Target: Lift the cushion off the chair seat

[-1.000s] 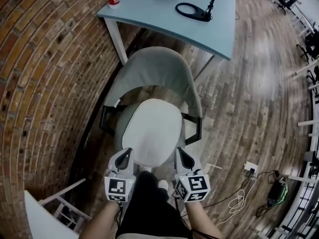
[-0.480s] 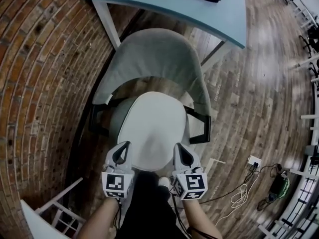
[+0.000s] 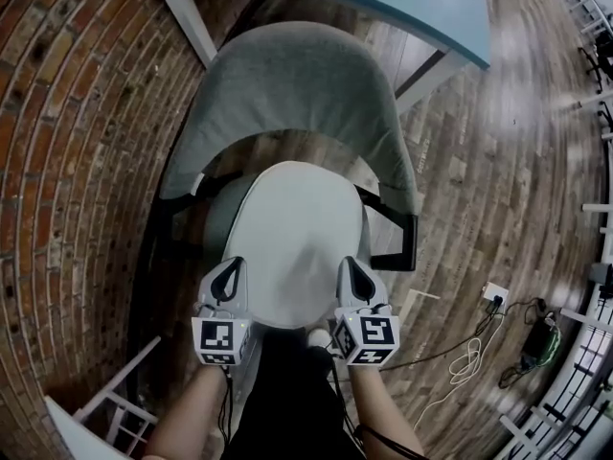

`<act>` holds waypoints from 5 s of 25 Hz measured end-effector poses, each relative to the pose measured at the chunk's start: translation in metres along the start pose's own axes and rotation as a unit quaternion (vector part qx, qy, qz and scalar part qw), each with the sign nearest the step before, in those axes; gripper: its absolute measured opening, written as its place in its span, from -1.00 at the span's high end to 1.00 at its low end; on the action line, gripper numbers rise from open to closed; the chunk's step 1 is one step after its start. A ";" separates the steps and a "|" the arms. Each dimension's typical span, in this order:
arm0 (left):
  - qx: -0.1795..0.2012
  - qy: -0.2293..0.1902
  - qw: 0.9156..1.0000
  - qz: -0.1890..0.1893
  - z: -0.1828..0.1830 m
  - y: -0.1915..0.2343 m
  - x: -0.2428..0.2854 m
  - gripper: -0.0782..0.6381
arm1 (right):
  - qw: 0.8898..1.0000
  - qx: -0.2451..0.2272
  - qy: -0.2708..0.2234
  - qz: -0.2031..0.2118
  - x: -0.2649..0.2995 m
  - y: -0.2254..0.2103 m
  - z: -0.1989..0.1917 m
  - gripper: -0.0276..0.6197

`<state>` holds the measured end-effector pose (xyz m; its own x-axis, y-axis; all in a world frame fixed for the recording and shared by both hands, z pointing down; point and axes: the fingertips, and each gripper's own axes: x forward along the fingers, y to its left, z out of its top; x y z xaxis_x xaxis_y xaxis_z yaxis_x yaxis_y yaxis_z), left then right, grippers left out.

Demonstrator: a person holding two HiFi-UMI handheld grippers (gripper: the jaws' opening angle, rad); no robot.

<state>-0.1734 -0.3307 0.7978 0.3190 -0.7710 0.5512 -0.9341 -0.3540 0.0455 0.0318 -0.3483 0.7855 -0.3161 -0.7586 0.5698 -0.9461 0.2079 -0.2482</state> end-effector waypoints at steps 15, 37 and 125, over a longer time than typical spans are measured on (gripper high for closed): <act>-0.028 0.066 0.997 -0.012 -0.051 0.024 0.041 0.51 | 0.995 0.029 0.072 -0.061 0.041 -0.031 -0.058 0.68; -0.076 0.139 0.987 -0.033 -0.105 0.016 0.069 -0.31 | 0.985 0.091 0.118 -0.086 0.060 -0.049 -0.116 -0.42; -0.060 -0.039 0.993 0.092 0.219 -0.130 -0.354 0.55 | 0.998 -0.046 -0.039 0.025 -0.367 0.064 0.211 0.81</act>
<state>-0.1303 -0.1276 0.4142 0.1479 -0.8571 0.4935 -0.9887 -0.1407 0.0519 0.1021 -0.1871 0.3947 -0.3608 -0.7904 0.4951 -0.9326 0.3007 -0.1996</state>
